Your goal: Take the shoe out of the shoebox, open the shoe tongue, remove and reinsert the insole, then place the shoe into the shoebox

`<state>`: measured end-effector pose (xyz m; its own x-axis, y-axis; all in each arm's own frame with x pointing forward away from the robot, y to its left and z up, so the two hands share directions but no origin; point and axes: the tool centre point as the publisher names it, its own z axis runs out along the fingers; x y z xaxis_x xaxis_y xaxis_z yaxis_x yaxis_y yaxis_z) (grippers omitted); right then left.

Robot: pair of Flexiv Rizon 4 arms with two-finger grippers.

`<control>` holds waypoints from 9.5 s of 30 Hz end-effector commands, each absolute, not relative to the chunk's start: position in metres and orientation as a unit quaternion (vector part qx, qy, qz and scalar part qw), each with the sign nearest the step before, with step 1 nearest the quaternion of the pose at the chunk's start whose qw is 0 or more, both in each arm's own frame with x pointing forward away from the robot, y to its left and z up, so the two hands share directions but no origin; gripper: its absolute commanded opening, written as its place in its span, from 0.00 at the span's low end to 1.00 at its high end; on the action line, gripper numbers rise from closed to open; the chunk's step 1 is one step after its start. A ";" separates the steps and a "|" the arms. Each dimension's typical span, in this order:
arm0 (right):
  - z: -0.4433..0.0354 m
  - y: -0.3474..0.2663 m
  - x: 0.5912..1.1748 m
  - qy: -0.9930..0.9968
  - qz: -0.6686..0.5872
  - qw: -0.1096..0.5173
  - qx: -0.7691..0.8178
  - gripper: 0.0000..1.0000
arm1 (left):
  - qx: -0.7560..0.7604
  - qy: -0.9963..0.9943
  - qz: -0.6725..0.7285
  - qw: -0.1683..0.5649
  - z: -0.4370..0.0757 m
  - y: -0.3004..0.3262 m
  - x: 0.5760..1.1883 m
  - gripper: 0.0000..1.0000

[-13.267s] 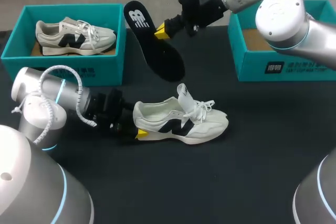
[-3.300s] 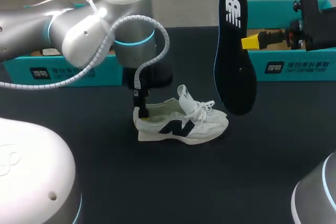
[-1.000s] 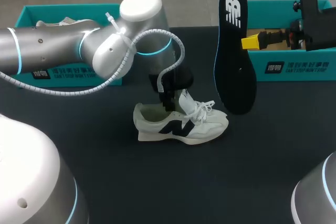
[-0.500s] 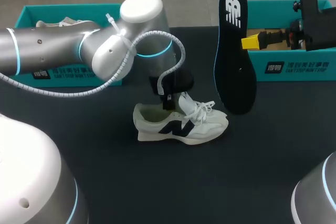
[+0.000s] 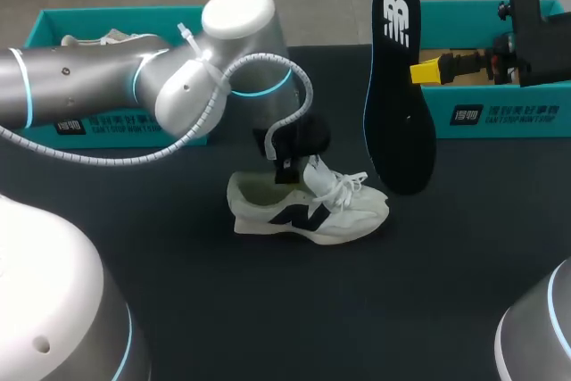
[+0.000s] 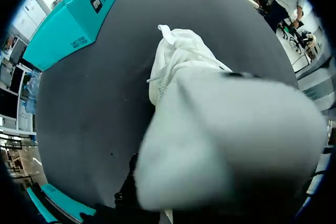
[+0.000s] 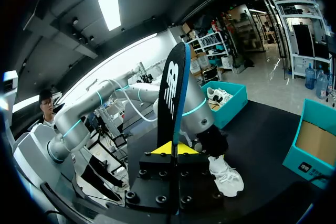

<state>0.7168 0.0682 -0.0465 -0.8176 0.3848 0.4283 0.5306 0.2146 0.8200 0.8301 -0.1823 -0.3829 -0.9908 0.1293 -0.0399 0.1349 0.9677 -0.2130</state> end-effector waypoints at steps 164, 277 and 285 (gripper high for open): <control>-0.021 0.036 0.848 -0.741 -0.526 0.175 -0.378 0.00 | 0.624 0.644 -0.222 0.384 -0.149 -0.195 0.877 1.00; -0.076 0.135 0.946 -0.634 -0.412 0.336 -0.561 0.00 | 0.479 0.495 -0.420 0.591 -0.088 -0.243 0.917 0.00; -0.076 0.126 0.949 -0.642 -0.430 0.323 -0.546 1.00 | 0.477 0.500 -0.417 0.590 -0.090 -0.236 0.917 0.00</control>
<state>0.9529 0.1306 -0.0751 -0.1950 0.4298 0.8816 0.9796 0.0401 0.1971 0.9178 -0.2375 -0.0895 0.1517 -0.0163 -0.9883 0.9700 0.1945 0.1457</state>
